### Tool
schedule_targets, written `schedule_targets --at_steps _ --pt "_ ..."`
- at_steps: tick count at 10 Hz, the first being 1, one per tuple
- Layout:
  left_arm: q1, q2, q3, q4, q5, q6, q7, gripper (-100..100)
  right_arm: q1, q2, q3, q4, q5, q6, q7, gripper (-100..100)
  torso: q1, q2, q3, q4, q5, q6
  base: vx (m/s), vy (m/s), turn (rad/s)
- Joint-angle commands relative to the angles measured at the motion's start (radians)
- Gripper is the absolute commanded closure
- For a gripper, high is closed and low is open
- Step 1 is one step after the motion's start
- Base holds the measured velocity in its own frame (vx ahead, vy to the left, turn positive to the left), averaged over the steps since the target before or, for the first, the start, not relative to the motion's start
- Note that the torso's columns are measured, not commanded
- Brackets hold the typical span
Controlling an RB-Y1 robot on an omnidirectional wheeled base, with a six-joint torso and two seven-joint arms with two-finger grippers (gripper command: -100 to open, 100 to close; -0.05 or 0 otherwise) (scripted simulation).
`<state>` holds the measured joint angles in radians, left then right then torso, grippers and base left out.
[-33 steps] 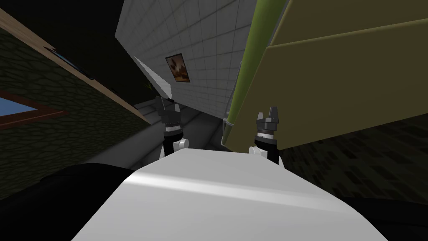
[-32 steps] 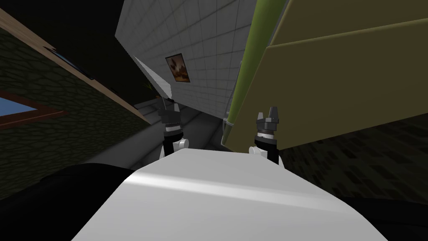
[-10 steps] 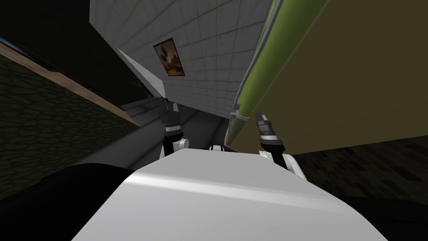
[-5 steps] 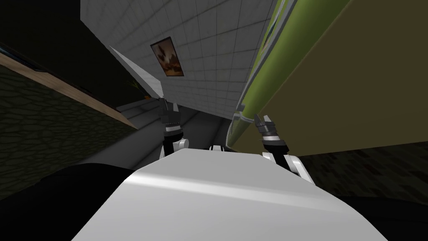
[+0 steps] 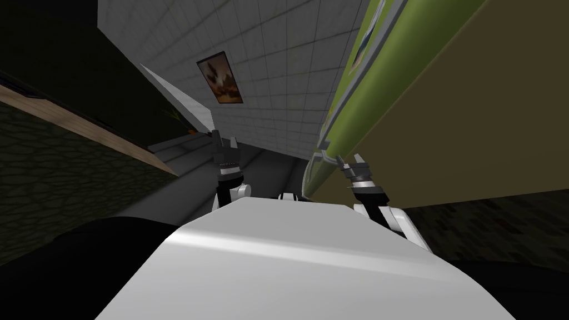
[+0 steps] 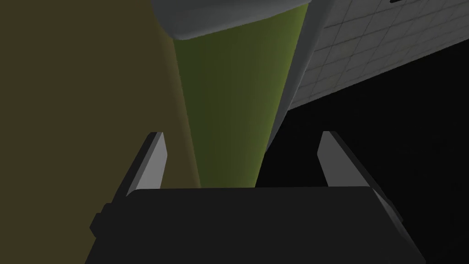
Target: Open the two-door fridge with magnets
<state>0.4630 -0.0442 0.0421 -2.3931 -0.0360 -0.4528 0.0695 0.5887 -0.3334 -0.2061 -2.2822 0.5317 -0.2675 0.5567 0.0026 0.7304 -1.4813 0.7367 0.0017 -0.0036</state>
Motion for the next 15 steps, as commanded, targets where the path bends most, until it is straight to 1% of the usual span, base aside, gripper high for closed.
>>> schedule_targets --at_steps 1,3,4,6,7,8,10,11,12,13,14,15 --pt "0.000 0.000 0.000 0.000 0.000 0.000 0.000 0 0.007 -0.025 -0.018 0.003 0.067 0.018 0.062 -100 0.000 -0.001 -0.001 -0.001 0.000 -0.002 0.048 0.076 -0.052" --pt "0.000 0.000 0.000 0.000 0.000 0.000 0.000 0 0.016 -0.060 -0.041 0.014 0.128 0.040 0.122 -100 0.004 -0.002 -0.001 -0.002 0.000 -0.003 0.072 0.116 -0.083" --pt "0.000 0.000 0.000 0.000 0.000 0.000 0.000 0 0.016 -0.060 -0.041 0.014 0.144 0.040 0.130 -100 0.004 -0.005 -0.003 -0.002 0.001 -0.005 0.067 0.090 -0.065" --pt "0.000 0.000 0.000 0.000 0.000 0.000 0.000 0 0.025 -0.097 -0.064 0.028 0.210 0.064 0.194 -100 0.005 -0.008 -0.005 -0.003 0.001 -0.009 0.055 0.090 -0.056" --pt "0.000 0.000 0.000 0.000 0.000 0.000 0.000 0 0.025 -0.097 -0.064 0.028 0.220 0.064 0.197 -100 0.007 -0.009 -0.006 -0.004 0.002 -0.009 0.042 0.087 -0.043" --pt "0.000 0.000 0.000 0.000 0.000 0.000 0.000 0 0.029 -0.117 -0.075 0.036 0.258 0.075 0.231 -100 0.008 -0.010 -0.007 -0.004 0.002 -0.012 0.031 0.091 -0.042" --pt "0.000 0.000 0.000 0.000 0.000 0.000 0.000 0 0.037 -0.156 -0.097 0.052 0.318 0.098 0.289 -100 0.010 -0.011 -0.007 -0.005 0.002 -0.011 0.072 0.141 -0.079" --pt "0.000 0.000 0.000 0.000 0.000 0.000 0.000 0 0.037 -0.156 -0.097 0.052 0.331 0.098 0.296 -100 0.011 -0.012 -0.008 -0.005 0.003 -0.012 0.060 0.091 -0.055" --pt "0.000 0.000 0.000 0.000 0.000 0.000 0.000 0 0.040 -0.175 -0.108 0.059 0.367 0.109 0.327 -100 0.008 -0.013 -0.009 -0.005 0.003 -0.015 0.047 0.098 -0.011" --pt "0.000 0.000 0.000 0.000 0.000 0.000 0.000 0 0.044 -0.194 -0.118 0.066 0.394 0.120 0.354 -100 0.004 -0.016 -0.011 -0.005 0.003 -0.012 0.044 0.132 -0.014" --pt "0.000 0.000 0.000 0.000 0.000 0.000 0.000 0 0.044 -0.194 -0.118 0.066 0.401 0.120 0.358 -100 0.000 -0.018 -0.012 -0.005 0.003 -0.008 0.032 0.092 -0.021" --pt "0.000 0.000 0.000 0.000 0.000 0.000 0.000 0 0.047 -0.212 -0.128 0.073 0.434 0.130 0.387 -100 -0.007 -0.017 -0.012 -0.004 0.002 -0.007 0.035 0.078 -0.045"
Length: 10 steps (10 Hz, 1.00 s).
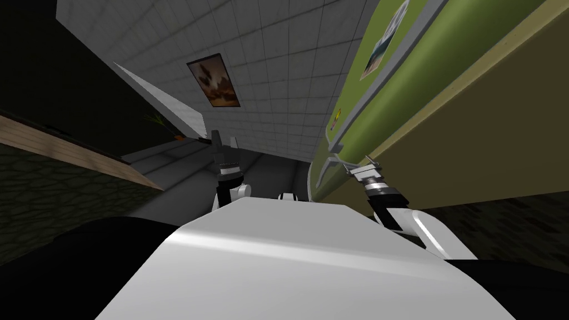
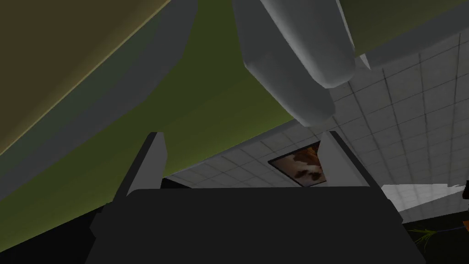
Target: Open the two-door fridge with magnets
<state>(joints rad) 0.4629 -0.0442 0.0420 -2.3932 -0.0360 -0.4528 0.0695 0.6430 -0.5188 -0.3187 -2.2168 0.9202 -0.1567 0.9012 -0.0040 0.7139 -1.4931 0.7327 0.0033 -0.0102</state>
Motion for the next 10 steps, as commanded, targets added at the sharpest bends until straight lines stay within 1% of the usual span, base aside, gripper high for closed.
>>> schedule_targets --at_steps 1,3,7,9,10 --pt "0.000 0.000 0.000 0.000 0.000 0.000 0.000 0 -0.003 -0.044 -0.025 0.013 0.075 0.029 0.069 -100 -0.004 -0.001 0.000 0.001 -0.002 0.001 0.050 0.102 -0.053" --pt "0.000 0.000 0.000 0.000 0.000 0.000 0.000 0 0.003 -0.075 -0.042 0.023 0.132 0.046 0.119 -100 -0.006 -0.005 -0.001 -0.001 -0.004 -0.001 0.054 0.118 -0.069" --pt "0.000 0.000 0.000 0.000 0.000 0.000 0.000 0 0.015 -0.125 -0.070 0.034 0.225 0.073 0.202 -100 -0.008 -0.010 -0.005 -0.001 -0.005 -0.006 0.041 0.091 -0.048" --pt "0.000 0.000 0.000 0.000 0.000 0.000 0.000 0 0.015 -0.125 -0.070 0.034 0.225 0.073 0.202 -100 -0.006 -0.011 -0.006 -0.001 -0.004 -0.008 0.025 0.051 -0.030" --pt "0.000 0.000 0.000 0.000 0.000 0.000 0.000 0 0.017 -0.134 -0.075 0.035 0.242 0.078 0.216 -100 -0.006 -0.011 -0.006 -0.001 -0.003 -0.009 0.008 0.029 -0.020"
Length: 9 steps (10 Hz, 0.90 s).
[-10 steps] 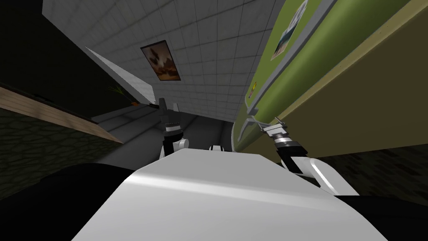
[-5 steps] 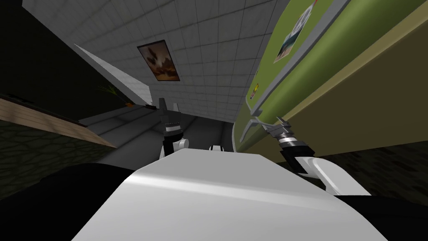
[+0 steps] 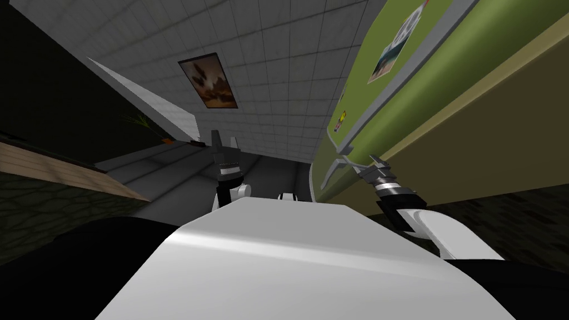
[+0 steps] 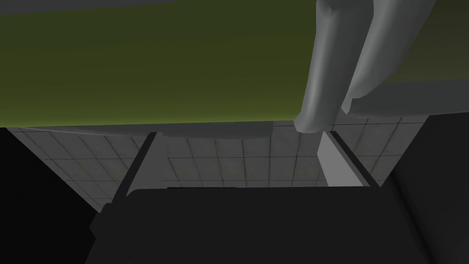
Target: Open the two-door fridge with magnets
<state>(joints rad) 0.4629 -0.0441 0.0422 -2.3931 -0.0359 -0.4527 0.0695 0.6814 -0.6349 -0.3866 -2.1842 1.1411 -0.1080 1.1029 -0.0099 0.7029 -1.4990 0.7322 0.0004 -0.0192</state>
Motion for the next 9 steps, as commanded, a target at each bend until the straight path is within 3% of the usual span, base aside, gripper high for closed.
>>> schedule_targets --at_steps 1,2,3,4,8,9 --pt "0.000 0.000 0.000 0.000 0.000 0.000 0.000 0 0.000 -0.008 0.000 0.003 0.009 0.008 0.003 -100 0.000 -0.001 -0.001 0.001 0.001 0.000 -0.031 0.019 -0.068" --pt "0.000 0.000 0.000 0.000 0.000 0.000 0.000 0 0.023 -0.036 -0.030 -0.010 -0.003 0.009 -0.015 -100 0.001 0.004 0.003 -0.002 -0.002 0.005 0.048 0.045 -0.152" --pt "0.000 0.000 0.000 0.000 0.000 0.000 0.000 0 0.021 -0.028 -0.011 -0.009 0.002 0.010 -0.008 -100 0.003 0.007 0.006 -0.001 -0.002 0.009 0.016 0.035 -0.108" --pt "0.000 0.000 0.000 0.000 0.000 0.000 0.000 0 0.026 -0.030 -0.014 -0.013 0.001 0.010 -0.012 100 0.002 0.012 0.009 -0.001 -0.004 0.008 -0.038 0.023 -0.047" --pt "0.000 0.000 0.000 0.000 0.000 0.000 0.000 0 0.047 -0.033 -0.039 0.006 -0.010 0.035 -0.018 100 0.027 0.020 0.011 0.009 0.013 0.006 0.098 0.229 -0.080" --pt "0.000 0.000 0.000 0.000 0.000 0.000 0.000 0 0.055 -0.036 -0.053 0.015 -0.015 0.050 -0.022 100 0.021 0.019 0.010 0.009 0.013 0.005 0.136 0.244 -0.069"
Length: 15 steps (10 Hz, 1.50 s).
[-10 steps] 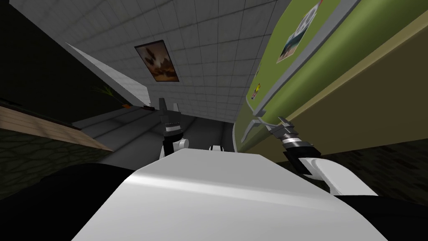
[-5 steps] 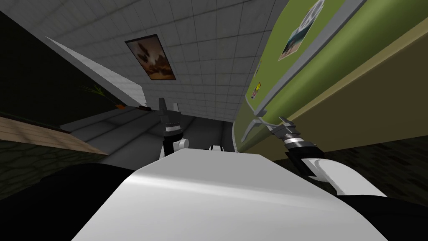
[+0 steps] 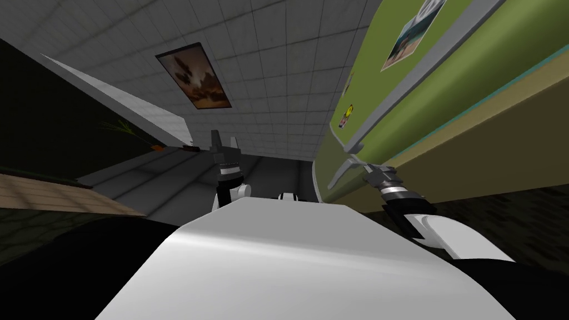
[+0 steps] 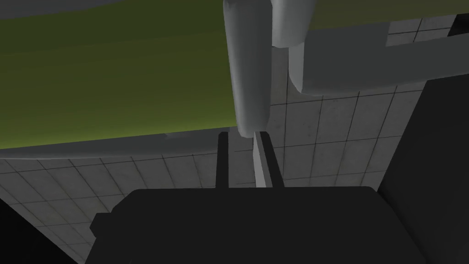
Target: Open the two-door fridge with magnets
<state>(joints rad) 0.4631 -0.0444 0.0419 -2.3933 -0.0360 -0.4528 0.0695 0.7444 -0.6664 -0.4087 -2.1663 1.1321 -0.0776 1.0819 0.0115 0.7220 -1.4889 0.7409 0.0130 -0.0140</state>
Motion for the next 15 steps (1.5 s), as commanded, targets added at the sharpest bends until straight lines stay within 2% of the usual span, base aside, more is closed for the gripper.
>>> schedule_targets --at_steps 1,4,5,7,8,9,10,13,14,15 --pt "0.000 0.000 0.000 0.000 0.000 0.000 0.000 0 -0.008 -0.004 -0.031 -0.003 -0.006 0.019 -0.001 100 -0.006 -0.001 -0.001 -0.001 -0.002 0.000 0.115 0.234 -0.041" --pt "0.000 0.000 0.000 0.000 0.000 0.000 0.000 0 0.007 -0.009 -0.061 0.015 -0.017 0.048 -0.007 100 -0.008 0.001 0.001 -0.001 -0.004 0.001 0.113 0.284 -0.052" --pt "0.000 0.000 0.000 0.000 0.000 0.000 0.000 0 0.007 -0.009 -0.061 0.015 -0.017 0.048 -0.007 100 -0.008 0.000 0.001 -0.001 -0.004 0.002 0.147 0.258 -0.047" --pt "0.000 0.000 0.000 0.000 0.000 0.000 0.000 0 0.022 -0.015 -0.090 0.033 -0.028 0.077 -0.013 100 -0.008 -0.001 -0.001 -0.001 -0.003 0.001 0.202 0.282 -0.099" --pt "0.000 0.000 0.000 0.000 0.000 0.000 0.000 0 0.022 -0.015 -0.090 0.033 -0.028 0.077 -0.013 100 -0.011 -0.006 -0.003 -0.002 -0.004 -0.001 0.151 0.314 -0.071" --pt "0.000 0.000 0.000 0.000 0.000 0.000 0.000 0 0.030 -0.017 -0.105 0.041 -0.033 0.092 -0.016 100 -0.010 -0.006 -0.004 -0.003 -0.004 -0.005 0.102 0.342 -0.013" --pt "0.000 0.000 0.000 0.000 0.000 0.000 0.000 0 0.030 -0.017 -0.105 0.041 -0.033 0.092 -0.016 100 -0.007 -0.001 -0.001 -0.002 -0.002 -0.001 0.106 0.261 -0.017" --pt "0.000 0.000 0.000 0.000 0.000 0.000 0.000 0 0.045 -0.022 -0.135 0.059 -0.044 0.120 -0.022 100 -0.010 0.006 0.004 0.000 -0.003 0.004 0.127 0.273 -0.047" --pt "0.000 0.000 0.000 0.000 0.000 0.000 0.000 0 0.056 -0.027 -0.111 0.063 -0.046 0.113 -0.026 100 -0.007 0.005 0.004 0.000 -0.002 0.005 0.083 0.142 -0.036" --pt "0.000 0.000 0.000 0.000 0.000 0.000 0.000 0 0.057 -0.028 -0.127 0.087 -0.053 0.129 -0.027 100 -0.014 0.012 0.009 -0.001 -0.008 0.009 0.152 0.183 0.013"
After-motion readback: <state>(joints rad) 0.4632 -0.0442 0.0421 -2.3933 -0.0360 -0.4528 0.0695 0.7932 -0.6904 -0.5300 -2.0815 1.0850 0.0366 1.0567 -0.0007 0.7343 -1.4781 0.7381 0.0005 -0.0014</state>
